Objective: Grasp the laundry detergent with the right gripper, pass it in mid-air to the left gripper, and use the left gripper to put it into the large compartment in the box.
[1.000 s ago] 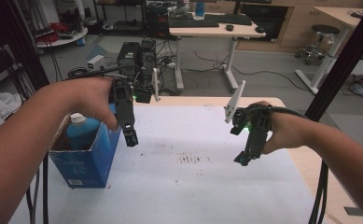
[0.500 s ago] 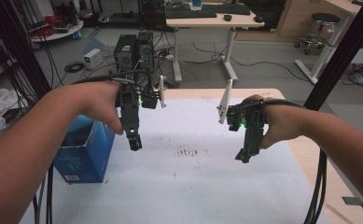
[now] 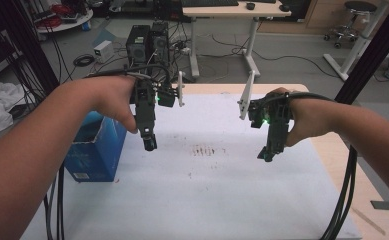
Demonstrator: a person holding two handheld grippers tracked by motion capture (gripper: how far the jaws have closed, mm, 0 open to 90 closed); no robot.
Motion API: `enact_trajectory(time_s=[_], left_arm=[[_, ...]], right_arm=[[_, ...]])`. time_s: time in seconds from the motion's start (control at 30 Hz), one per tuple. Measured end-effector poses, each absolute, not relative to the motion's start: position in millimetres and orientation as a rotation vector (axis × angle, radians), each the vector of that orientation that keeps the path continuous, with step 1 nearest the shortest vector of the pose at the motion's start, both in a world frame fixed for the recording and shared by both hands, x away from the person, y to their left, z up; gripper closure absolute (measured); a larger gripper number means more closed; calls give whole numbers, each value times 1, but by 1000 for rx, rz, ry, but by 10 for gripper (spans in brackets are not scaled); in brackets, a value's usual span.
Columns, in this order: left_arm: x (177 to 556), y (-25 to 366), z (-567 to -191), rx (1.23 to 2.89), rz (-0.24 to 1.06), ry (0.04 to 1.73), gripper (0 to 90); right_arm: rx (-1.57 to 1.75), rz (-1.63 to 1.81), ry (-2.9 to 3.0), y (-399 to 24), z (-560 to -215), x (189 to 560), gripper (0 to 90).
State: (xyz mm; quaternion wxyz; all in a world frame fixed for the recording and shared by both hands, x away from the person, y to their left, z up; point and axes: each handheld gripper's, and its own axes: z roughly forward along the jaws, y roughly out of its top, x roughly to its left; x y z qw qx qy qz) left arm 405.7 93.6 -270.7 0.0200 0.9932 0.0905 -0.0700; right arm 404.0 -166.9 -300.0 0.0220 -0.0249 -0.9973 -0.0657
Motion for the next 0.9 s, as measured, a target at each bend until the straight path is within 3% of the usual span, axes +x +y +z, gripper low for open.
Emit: enact_trajectory(time_s=[0.9], left_arm=[[404,95,-277,3093,-201,260,16]], right_arm=[[-61,-177,-3096,-163,-300,403,9]])
